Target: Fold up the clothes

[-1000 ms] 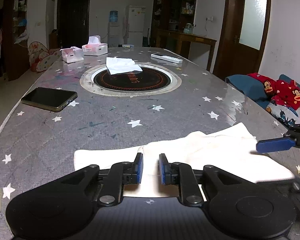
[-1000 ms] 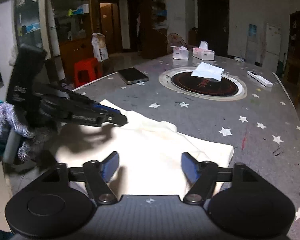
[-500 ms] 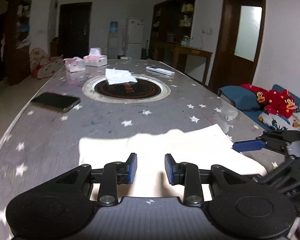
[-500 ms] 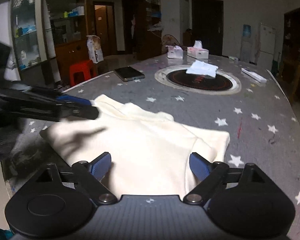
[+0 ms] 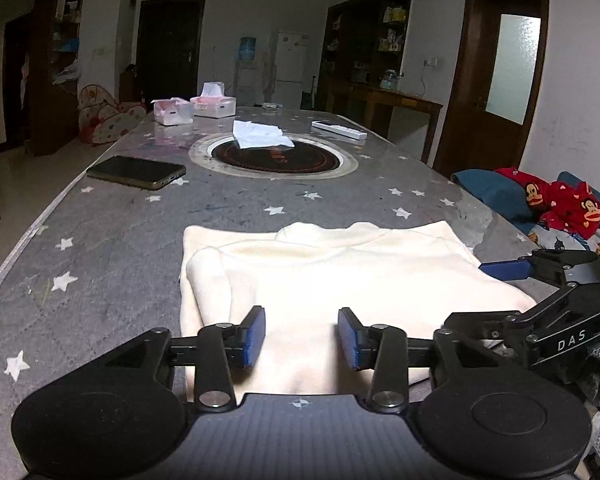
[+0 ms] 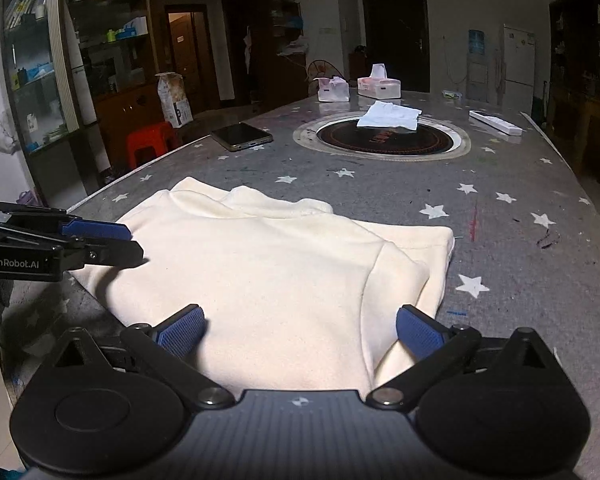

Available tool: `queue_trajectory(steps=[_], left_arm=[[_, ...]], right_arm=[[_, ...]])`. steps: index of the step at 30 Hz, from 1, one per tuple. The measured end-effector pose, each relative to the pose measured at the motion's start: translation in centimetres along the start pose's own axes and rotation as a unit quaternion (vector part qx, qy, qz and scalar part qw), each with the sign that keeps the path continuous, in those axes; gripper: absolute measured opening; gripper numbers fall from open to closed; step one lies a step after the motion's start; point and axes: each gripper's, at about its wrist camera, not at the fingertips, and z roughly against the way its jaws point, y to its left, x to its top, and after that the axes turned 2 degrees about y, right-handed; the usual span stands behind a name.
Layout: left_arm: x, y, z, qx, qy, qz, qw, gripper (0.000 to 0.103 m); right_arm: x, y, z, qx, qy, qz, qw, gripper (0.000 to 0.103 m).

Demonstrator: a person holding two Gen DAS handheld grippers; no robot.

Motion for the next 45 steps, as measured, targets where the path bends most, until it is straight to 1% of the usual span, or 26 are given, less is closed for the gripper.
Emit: queue_trajectory(steps=[2, 6, 9, 10, 11, 14, 17, 24, 26, 27, 30, 34, 36, 39, 43, 45], left_arm=[[-0.3, 0.2, 0.0, -0.001, 0.000, 0.005, 1.0000, 0.046], [-0.8, 1.1, -0.2, -0.015, -0.001, 0.030, 0.9994, 0.047], [-0.9, 1.1, -0.4, -0.023, -0.003, 0.033, 0.9992, 0.056], [-1.0, 0.9, -0.4, -0.025, -0.004, 0.028, 0.9993, 0.061], [-1.0, 0.6, -0.4, -0.027, -0.003, 0.022, 0.9994, 0.069], [-1.0, -0.2, -0.6, -0.031, -0.002, 0.012, 0.9994, 0.081], [-1.0, -0.4, -0.9, -0.036, -0.003, 0.017, 0.9992, 0.088], [-1.0, -0.3, -1.0, -0.048, -0.004, 0.019, 0.9986, 0.094], [-1.0, -0.3, -1.0, -0.049, -0.003, 0.019, 0.9986, 0.101], [-1.0, -0.3, -1.1, -0.047, -0.002, 0.019, 0.9987, 0.103], [-1.0, -0.4, -1.2, -0.044, -0.001, 0.019, 0.9989, 0.103], [-1.0, -0.5, -1.2, -0.041, -0.001, 0.016, 0.9990, 0.103], [-1.0, -0.6, -1.2, -0.038, 0.000, 0.013, 0.9992, 0.103], [-1.0, -0.8, -1.2, -0.035, 0.002, 0.008, 0.9994, 0.103], [-1.0, -0.7, -1.2, -0.035, 0.001, 0.009, 0.9993, 0.103], [-1.1, -0.6, -1.2, -0.036, 0.000, 0.011, 0.9993, 0.103]], right_arm=[[0.0, 0.0, -0.1, 0.000, 0.001, -0.001, 1.000, 0.103], [-0.1, -0.3, -0.1, 0.003, 0.003, -0.008, 1.000, 0.103], [-0.1, -0.2, -0.2, 0.001, 0.004, -0.008, 1.000, 0.103], [-0.1, -0.2, -0.2, 0.000, 0.005, -0.006, 1.000, 0.103], [-0.1, -0.1, -0.2, -0.001, 0.005, -0.005, 1.000, 0.103], [-0.1, 0.0, -0.2, -0.004, 0.006, -0.002, 1.000, 0.103], [-0.1, -0.2, -0.2, 0.000, 0.005, -0.006, 1.000, 0.103], [0.2, -0.3, 0.1, 0.000, 0.000, -0.009, 1.000, 0.103], [0.5, -0.5, 0.7, -0.005, -0.007, -0.016, 1.000, 0.103], [0.7, -0.6, 1.1, -0.015, -0.014, -0.012, 1.000, 0.103], [1.1, -0.9, 2.2, -0.046, -0.027, 0.000, 0.999, 0.103], [0.9, -1.1, 2.1, -0.086, -0.015, 0.022, 0.996, 0.103], [0.7, -1.0, 1.8, -0.100, -0.009, 0.028, 0.995, 0.103], [0.1, -1.1, 1.3, -0.104, 0.008, 0.029, 0.994, 0.103], [-0.3, -1.4, 1.1, -0.098, 0.006, 0.011, 0.995, 0.103], [-0.1, -1.3, 1.4, -0.104, 0.002, 0.021, 0.994, 0.103]])
